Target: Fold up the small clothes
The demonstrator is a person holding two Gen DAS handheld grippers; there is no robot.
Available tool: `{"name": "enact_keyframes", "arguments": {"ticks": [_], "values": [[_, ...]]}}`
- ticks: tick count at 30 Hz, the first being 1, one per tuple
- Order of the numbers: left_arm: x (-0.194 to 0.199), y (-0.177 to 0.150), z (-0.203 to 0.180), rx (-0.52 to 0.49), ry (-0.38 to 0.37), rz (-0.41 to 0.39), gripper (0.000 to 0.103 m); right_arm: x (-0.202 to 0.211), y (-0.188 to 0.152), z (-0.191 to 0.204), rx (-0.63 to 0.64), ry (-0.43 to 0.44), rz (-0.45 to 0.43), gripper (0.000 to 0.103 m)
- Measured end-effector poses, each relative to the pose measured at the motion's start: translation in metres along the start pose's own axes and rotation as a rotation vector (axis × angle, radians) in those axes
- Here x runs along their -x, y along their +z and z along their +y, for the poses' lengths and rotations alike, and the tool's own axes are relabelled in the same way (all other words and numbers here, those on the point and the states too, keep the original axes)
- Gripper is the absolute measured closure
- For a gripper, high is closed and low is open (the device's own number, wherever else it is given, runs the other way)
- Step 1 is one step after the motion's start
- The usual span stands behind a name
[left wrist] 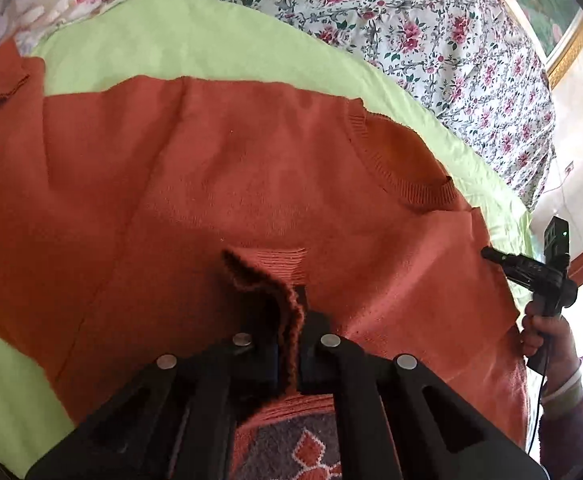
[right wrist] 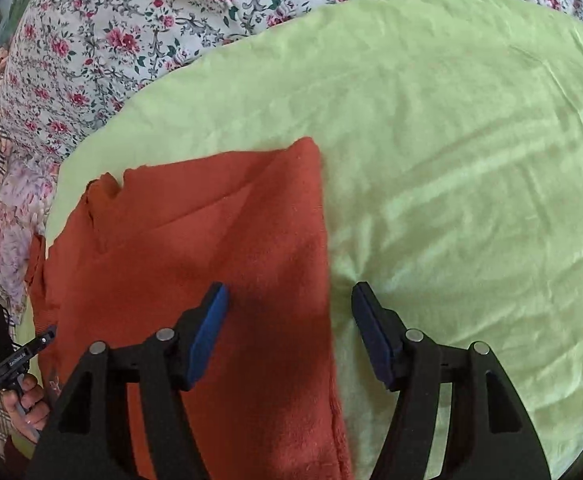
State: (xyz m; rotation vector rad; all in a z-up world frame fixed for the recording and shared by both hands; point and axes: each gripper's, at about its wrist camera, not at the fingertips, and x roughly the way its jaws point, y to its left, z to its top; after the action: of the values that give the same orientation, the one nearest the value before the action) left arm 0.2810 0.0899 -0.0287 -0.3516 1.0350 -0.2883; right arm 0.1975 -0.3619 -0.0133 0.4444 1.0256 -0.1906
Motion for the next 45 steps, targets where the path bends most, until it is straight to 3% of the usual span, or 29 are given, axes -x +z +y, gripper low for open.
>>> {"name": "enact_keyframes", "arguments": {"ticks": [1, 6, 9, 10, 13, 16, 18, 19, 20, 22, 24, 25, 27, 30, 35, 39, 41, 45], "values": [[0.002, 0.001, -0.004, -0.006, 0.013, -0.009, 0.102, -0.001, 0.000, 0.001, 0.002, 0.004, 0.002, 0.091], [0.003, 0.012, -0.043, -0.118, 0.023, -0.059, 0.102, 0.042, 0.005, -0.011, -0.022, -0.013, -0.154, 0.091], [-0.015, 0.016, -0.046, -0.121, 0.065, -0.040, 0.102, 0.034, 0.004, -0.017, -0.003, -0.077, -0.130, 0.093], [-0.018, 0.016, -0.042, -0.120, 0.078, -0.033, 0.102, 0.030, 0.003, -0.018, 0.009, -0.113, -0.123, 0.099], [-0.015, 0.016, -0.033, -0.094, 0.056, -0.030, 0.101, 0.019, 0.000, -0.027, -0.004, -0.132, -0.078, 0.098], [-0.014, 0.012, -0.036, -0.121, 0.071, -0.034, 0.101, 0.039, -0.004, -0.004, 0.054, -0.184, -0.130, 0.097], [-0.015, 0.009, -0.033, -0.125, 0.081, -0.023, 0.101, 0.055, -0.013, 0.019, 0.089, -0.134, -0.170, 0.091], [-0.015, 0.008, -0.032, -0.123, 0.080, -0.021, 0.101, 0.057, -0.018, 0.026, 0.105, -0.092, -0.170, 0.077], [-0.015, 0.008, -0.031, -0.117, 0.076, -0.020, 0.101, 0.057, -0.024, 0.033, 0.121, -0.051, -0.159, 0.056], [-0.013, 0.007, -0.027, -0.115, 0.088, -0.022, 0.101, 0.045, -0.035, 0.040, 0.145, -0.014, -0.103, 0.044], [-0.010, 0.006, -0.026, -0.119, 0.105, -0.020, 0.100, 0.028, -0.043, 0.028, 0.132, -0.120, -0.054, 0.045], [-0.007, 0.003, -0.022, -0.117, 0.112, -0.015, 0.100, 0.026, -0.045, 0.019, 0.100, -0.105, -0.044, 0.050], [0.004, -0.002, -0.018, -0.128, 0.127, -0.016, 0.097, 0.035, -0.046, 0.011, 0.027, -0.048, -0.065, 0.051], [0.029, -0.006, -0.012, -0.139, 0.172, -0.043, 0.089, 0.056, -0.050, 0.026, 0.020, 0.022, -0.092, 0.049], [0.075, 0.008, 0.025, -0.098, 0.326, -0.145, 0.043, 0.068, -0.080, 0.058, 0.033, 0.181, -0.060, 0.047], [0.090, 0.043, 0.065, -0.102, 0.504, -0.177, 0.026, 0.066, -0.109, 0.077, 0.023, 0.256, -0.004, 0.047], [0.087, 0.065, 0.090, -0.104, 0.591, -0.175, 0.023, 0.064, -0.121, 0.086, 0.024, 0.272, 0.016, 0.047], [0.071, 0.096, 0.133, -0.097, 0.637, -0.125, 0.024, 0.053, -0.130, 0.100, 0.027, 0.296, 0.064, 0.047]]}}
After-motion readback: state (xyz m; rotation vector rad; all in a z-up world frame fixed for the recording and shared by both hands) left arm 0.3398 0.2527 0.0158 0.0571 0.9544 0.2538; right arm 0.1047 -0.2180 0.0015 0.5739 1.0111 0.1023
